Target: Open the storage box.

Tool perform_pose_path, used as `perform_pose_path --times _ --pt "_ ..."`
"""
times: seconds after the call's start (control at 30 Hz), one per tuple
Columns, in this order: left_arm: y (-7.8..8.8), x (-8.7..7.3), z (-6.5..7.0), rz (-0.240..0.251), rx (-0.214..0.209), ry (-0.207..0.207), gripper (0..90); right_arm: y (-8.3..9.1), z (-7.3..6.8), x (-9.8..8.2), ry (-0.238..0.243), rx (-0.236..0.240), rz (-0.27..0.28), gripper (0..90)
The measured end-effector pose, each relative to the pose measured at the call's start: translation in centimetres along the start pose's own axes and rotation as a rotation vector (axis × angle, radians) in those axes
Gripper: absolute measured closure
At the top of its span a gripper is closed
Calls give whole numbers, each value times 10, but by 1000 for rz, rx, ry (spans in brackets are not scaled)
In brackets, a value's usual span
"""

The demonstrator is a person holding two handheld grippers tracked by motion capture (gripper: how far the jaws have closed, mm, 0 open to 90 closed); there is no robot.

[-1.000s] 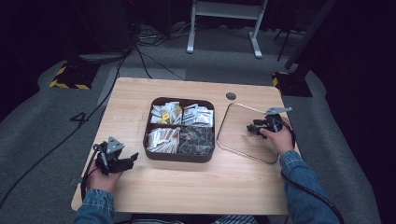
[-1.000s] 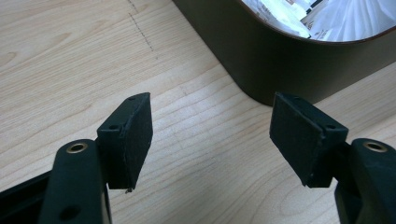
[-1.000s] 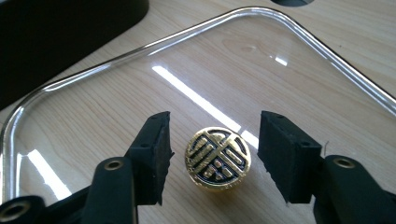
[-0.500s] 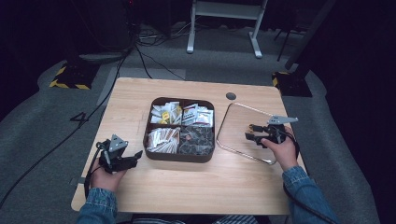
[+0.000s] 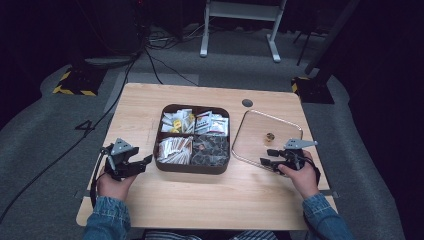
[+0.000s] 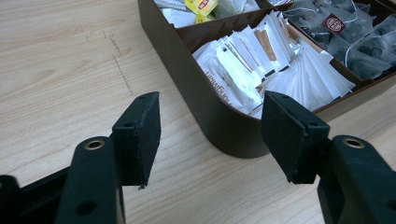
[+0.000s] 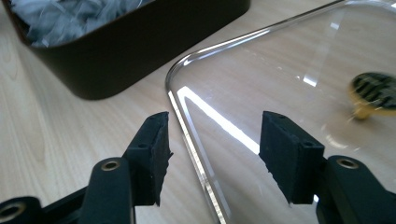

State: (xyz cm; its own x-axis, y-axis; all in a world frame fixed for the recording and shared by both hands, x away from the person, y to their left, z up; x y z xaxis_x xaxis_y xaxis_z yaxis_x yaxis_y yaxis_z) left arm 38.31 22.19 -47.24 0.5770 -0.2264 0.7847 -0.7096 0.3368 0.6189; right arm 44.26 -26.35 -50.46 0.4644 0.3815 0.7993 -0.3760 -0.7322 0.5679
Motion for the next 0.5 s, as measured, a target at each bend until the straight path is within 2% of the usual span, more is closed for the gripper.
perform_pose_path --times 0.1,0.13,0.23,0.27,0.3,0.5 --pt "0 3 1 -5 10 -6 399 -5 -7 -5 4 17 -18 442" --pt "0 7 1 -1 9 1 401 -10 -16 -11 11 36 -34 444" --pt "0 12 2 5 5 20 405 -18 -29 -17 48 58 -67 444" --pt "0 12 2 5 5 20 406 -18 -29 -17 48 58 -67 444" --pt "0 16 2 9 1 31 407 -23 -36 -20 87 65 -85 437" --pt "-5 26 3 18 -5 43 407 -34 -49 -26 159 63 -100 426"
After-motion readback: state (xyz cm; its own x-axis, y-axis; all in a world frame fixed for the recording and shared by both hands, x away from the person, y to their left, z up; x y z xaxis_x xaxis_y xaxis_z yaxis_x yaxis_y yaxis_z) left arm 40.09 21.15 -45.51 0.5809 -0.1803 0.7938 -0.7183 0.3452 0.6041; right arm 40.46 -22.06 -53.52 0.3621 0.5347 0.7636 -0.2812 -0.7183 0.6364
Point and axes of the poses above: each handheld gripper's, and its own axes: y roughly backward along the jaws, x roughly out of its top, z roughly to its right, the point moved 5 cm from there along -y, roughly forward along the jaws, and after that the axes turned 6 degrees about x, right-handed, at the moved point
